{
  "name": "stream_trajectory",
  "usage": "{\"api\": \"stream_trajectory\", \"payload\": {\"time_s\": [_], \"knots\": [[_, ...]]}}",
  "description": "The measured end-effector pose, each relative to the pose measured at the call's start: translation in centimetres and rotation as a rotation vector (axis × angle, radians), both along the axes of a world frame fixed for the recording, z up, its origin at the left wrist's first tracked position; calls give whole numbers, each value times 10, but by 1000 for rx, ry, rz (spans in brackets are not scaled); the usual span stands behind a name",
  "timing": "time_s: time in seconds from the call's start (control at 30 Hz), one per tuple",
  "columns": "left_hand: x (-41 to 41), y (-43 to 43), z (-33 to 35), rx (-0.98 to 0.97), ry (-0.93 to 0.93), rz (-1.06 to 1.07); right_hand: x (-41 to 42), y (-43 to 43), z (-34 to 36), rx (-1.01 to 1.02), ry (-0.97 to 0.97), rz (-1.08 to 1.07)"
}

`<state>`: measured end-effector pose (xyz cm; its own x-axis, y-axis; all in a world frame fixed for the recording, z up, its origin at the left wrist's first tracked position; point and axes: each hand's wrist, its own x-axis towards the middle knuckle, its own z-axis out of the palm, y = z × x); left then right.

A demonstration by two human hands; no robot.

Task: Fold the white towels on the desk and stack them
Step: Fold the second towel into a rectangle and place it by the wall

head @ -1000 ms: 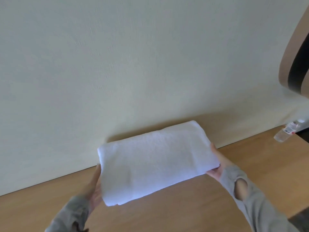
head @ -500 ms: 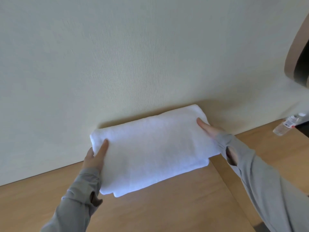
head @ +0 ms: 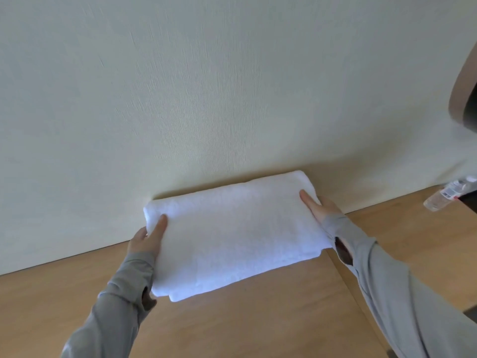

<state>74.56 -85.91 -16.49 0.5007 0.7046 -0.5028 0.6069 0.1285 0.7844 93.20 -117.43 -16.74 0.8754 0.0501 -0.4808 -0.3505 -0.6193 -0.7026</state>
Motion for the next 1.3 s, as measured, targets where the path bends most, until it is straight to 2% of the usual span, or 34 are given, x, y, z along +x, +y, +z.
{"api": "stream_trajectory", "payload": {"time_s": [0.07,0.13,0.17,0.2,0.23,0.27,0.3,0.37,0.57,0.67,0.87,1.0,1.07,1.13,1.23,1.3], "knots": [[-1,-3,3,87,49,4,-4,3,10,-235,-239,34],[-4,-14,13,446,74,41,-17,13,23,-375,-729,111],[-4,-26,20,690,-10,13,-29,27,30,-328,-918,201],[-1,-42,26,926,-99,-95,-41,44,34,-278,-982,343],[6,-59,29,1118,-106,-296,-55,63,35,-249,-943,505],[13,-76,29,1225,-48,-540,-67,81,32,-265,-874,650],[20,-88,27,1238,11,-711,-75,94,25,-327,-839,755],[27,-92,12,1147,134,-845,-80,105,11,-456,-855,845],[32,-83,-17,1092,246,-873,-74,117,-15,-671,-801,928],[26,-80,-15,1082,239,-849,-64,98,-13,-667,-817,948],[5,-59,-23,1086,174,-833,-35,16,-15,-654,-694,725],[9,-59,-19,1058,159,-867,-33,11,-10,-602,-653,707],[9,-55,-13,1021,173,-897,-33,12,-1,-646,-665,702],[6,-54,-5,1032,151,-891,-40,15,9,-627,-759,689],[0,-69,8,1158,-14,-966,-70,35,10,-506,-908,990],[-1,-80,5,1222,-8,-1129,-88,53,-2,-581,-938,1155]]}}
